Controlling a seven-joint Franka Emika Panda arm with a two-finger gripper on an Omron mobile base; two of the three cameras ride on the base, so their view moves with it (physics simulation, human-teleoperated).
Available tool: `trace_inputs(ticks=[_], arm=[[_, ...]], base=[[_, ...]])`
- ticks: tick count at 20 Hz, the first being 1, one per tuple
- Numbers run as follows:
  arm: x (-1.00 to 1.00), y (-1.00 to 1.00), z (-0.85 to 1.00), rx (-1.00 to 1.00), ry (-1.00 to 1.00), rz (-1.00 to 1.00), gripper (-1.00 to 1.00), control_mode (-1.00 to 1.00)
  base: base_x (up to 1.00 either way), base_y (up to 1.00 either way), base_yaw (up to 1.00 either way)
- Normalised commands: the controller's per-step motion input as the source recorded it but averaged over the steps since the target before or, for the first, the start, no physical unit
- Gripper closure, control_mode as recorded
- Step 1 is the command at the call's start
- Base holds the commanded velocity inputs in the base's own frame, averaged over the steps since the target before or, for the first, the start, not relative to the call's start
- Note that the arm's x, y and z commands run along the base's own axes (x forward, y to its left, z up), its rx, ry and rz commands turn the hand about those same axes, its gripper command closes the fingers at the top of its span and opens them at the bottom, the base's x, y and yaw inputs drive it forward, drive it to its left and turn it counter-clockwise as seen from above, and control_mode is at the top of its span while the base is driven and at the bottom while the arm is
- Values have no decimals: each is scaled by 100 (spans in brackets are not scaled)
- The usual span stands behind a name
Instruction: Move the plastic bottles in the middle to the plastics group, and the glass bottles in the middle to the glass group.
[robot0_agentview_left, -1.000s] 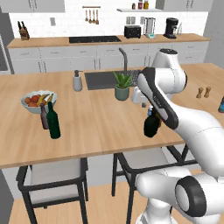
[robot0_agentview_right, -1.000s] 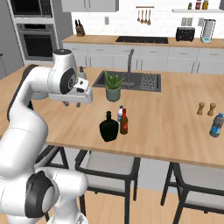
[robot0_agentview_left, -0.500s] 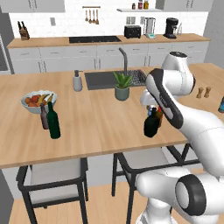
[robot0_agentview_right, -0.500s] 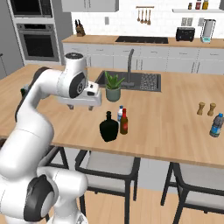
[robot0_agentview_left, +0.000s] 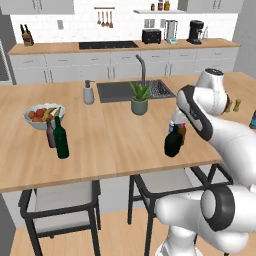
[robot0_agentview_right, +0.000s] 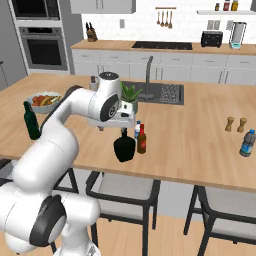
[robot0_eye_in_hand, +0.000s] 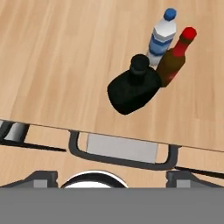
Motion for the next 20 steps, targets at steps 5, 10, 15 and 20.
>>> trace_inputs(ticks=[5,10,15,20], arm=[[64,-11,-32,0,4,-25,-100,-100],[58,-2,-22,1,17,-37,-100,-100],[41,0,-20,1,10,-31,-100,-100],[42,-10,-27,0,7,-17,-100,-100]], base=[[0,0,0],[0,0,0],[0,0,0],[0,0,0]])
